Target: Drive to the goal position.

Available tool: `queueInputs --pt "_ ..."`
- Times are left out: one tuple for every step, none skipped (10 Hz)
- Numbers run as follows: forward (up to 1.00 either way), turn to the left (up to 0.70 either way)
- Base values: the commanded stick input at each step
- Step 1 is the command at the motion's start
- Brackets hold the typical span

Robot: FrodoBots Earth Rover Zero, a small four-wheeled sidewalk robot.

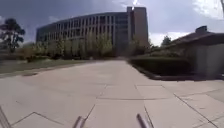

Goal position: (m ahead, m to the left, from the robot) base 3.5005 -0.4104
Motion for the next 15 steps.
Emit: queueInputs --pt "0.70 0.00" --pt "0.70 0.00" --pt "0.70 0.00" --pt "0.70 0.00" --pt "0.70 0.00" --pt "0.70 0.00" --pt "0.70 0.00" --pt "0.70 0.00" --pt "0.70 0.00" --pt "0.70 0.00" --pt "0.70 0.00" --pt "0.70 0.00" --pt "0.70 0.00" --pt "0.70 -0.12" --pt "0.70 -0.27"
